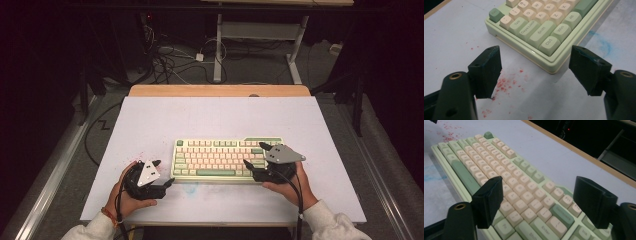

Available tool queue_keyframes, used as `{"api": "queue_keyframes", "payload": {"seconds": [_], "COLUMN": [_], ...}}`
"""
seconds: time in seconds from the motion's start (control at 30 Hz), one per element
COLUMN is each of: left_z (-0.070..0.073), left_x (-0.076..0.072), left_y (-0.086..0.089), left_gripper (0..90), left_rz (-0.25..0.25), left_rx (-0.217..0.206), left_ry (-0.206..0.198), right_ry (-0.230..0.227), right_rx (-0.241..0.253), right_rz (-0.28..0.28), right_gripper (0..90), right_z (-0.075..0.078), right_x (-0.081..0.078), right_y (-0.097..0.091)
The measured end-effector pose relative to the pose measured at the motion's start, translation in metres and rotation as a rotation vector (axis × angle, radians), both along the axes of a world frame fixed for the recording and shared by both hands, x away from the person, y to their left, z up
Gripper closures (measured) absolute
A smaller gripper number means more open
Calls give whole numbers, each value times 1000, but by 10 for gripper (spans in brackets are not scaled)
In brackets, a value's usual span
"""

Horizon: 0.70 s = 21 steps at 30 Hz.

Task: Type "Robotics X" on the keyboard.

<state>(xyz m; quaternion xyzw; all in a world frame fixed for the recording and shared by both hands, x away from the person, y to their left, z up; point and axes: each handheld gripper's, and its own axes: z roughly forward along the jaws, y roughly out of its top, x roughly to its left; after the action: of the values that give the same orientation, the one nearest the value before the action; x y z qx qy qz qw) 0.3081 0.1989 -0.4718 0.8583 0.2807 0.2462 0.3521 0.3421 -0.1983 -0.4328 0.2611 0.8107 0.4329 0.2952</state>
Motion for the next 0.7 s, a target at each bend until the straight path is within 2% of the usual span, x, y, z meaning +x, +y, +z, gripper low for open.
{"api": "queue_keyframes", "payload": {"seconds": [0.13, 0.23, 0.33, 0.47, 0.53, 0.7], "left_z": [2, 4, 7, 11, 13, 18], "left_x": [0, 0, 2, 6, 9, 15], "left_y": [-1, -2, -1, -1, -3, -15], "left_gripper": [290, 368, 470, 655, 725, 878], "left_rz": [-5, -23, -40, -66, -80, -107], "left_rx": [-7, -22, -50, -71, -72, -42], "left_ry": [4, 12, 44, 75, 87, 117], "right_ry": [-10, -9, -4, -2, 4, 20], "right_rx": [-7, -13, -23, -32, -34, -42], "right_rz": [-23, -27, -34, -39, -39, -41], "right_gripper": [211, 211, 211, 213, 213, 213], "right_z": [-3, -6, -10, -14, -16, -20], "right_x": [-9, -16, -22, -30, -33, -42], "right_y": [-9, -14, -17, -21, -22, -26]}}
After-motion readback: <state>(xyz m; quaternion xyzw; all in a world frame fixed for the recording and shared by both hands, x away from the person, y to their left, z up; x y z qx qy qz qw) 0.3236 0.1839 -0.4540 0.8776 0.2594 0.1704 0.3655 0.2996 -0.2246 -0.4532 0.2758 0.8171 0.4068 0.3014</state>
